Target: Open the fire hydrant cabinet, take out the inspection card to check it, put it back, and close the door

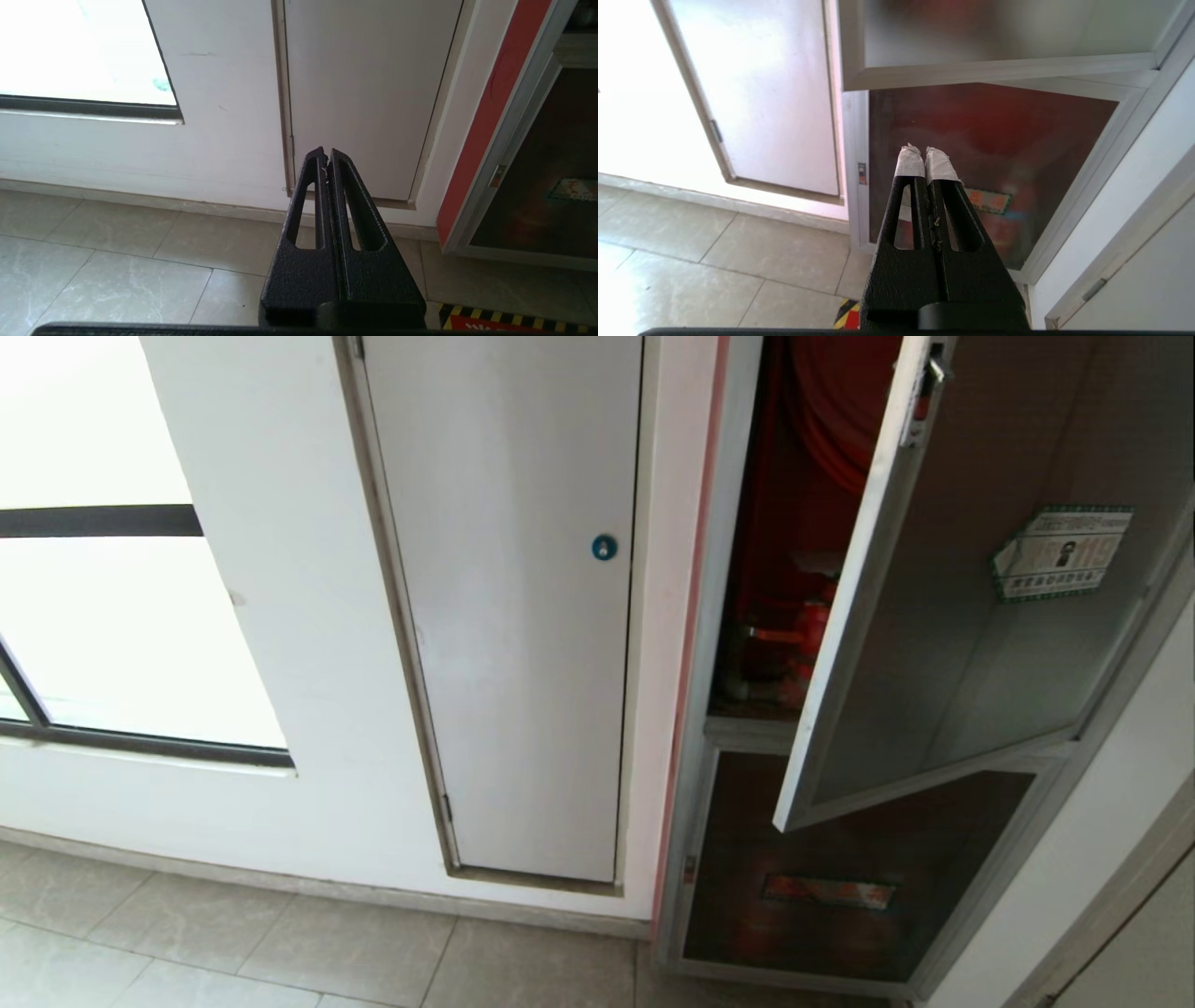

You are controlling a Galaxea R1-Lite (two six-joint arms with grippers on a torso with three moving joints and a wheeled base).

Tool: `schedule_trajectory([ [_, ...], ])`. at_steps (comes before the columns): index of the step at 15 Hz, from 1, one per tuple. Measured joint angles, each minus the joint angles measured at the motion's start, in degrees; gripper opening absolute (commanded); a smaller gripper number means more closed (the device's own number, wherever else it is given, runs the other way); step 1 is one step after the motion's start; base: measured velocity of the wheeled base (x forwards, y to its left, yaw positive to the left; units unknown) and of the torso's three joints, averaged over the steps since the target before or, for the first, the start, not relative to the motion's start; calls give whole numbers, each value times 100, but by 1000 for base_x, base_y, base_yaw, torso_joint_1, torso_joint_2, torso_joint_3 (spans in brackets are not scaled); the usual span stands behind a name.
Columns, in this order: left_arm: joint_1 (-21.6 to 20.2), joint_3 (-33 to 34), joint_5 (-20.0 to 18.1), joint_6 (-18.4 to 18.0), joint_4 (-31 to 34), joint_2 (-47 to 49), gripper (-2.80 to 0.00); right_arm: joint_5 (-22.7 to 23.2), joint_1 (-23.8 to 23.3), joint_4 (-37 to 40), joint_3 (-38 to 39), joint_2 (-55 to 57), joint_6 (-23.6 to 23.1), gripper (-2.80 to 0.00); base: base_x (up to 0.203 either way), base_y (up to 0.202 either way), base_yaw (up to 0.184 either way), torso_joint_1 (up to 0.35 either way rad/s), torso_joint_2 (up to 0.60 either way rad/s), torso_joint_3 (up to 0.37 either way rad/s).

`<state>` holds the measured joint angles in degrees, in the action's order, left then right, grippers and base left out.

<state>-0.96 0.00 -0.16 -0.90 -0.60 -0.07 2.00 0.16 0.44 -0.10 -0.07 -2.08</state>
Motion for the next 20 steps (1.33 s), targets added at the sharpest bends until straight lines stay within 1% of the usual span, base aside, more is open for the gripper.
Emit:
schedule_trajectory([
  [20,0,0,9,38,0,0,-280,0,0,0,0,0,0,-280,0,0,0,0,0,0],
])
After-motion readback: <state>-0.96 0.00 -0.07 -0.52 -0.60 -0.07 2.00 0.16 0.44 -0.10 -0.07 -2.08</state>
